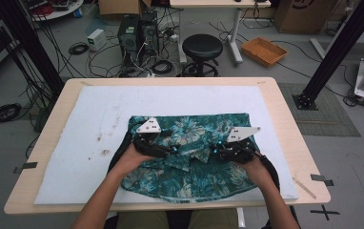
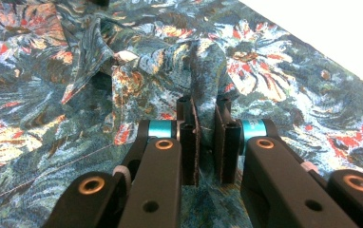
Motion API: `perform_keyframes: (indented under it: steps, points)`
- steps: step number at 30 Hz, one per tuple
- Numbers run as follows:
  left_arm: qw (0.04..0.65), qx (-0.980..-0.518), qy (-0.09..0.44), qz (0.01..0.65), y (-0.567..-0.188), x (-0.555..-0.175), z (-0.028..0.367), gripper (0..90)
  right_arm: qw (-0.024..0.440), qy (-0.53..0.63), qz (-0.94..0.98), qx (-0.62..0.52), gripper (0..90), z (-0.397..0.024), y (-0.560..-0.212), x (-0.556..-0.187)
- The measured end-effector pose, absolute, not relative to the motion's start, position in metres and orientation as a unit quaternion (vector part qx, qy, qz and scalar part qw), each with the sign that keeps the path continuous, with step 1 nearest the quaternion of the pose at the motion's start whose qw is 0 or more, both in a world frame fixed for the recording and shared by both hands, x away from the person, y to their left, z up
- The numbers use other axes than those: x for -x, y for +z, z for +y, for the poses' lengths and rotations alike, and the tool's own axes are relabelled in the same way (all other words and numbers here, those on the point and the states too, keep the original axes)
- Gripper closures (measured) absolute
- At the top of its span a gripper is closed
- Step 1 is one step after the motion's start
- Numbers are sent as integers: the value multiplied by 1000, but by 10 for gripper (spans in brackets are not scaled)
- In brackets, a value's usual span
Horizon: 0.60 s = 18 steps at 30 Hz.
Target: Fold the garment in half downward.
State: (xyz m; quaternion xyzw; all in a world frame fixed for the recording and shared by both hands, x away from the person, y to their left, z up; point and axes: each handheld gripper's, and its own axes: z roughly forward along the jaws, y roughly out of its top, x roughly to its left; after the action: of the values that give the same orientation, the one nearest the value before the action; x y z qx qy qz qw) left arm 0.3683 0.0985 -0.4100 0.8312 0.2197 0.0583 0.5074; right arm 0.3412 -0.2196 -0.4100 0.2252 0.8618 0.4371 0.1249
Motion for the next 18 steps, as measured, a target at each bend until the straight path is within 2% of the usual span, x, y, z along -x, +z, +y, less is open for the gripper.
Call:
perform_keyframes:
  steps: [5,9,14,15,17,18]
  points:
    - [507,-840,-12,195,-420,-372,85,240,127,441,861,-221,833,-220,-409,-340]
    - [472,-862,-9,182,-426,-368,78,225,129,444,859,-218,833,-221,-407,-340]
    - [433,-879,8,201,-430,-370,78,226,134,450,856,-214,833,-221,-405,-339]
    - [427,-882,10,198,-430,-370,78,240,134,450,857,-214,833,-221,-405,-339]
    - [421,-889,15,181,-431,-369,78,431,132,448,858,-214,832,-221,-405,-338]
    - [415,-892,24,179,-430,-368,77,464,132,448,858,-215,832,-221,-405,-338]
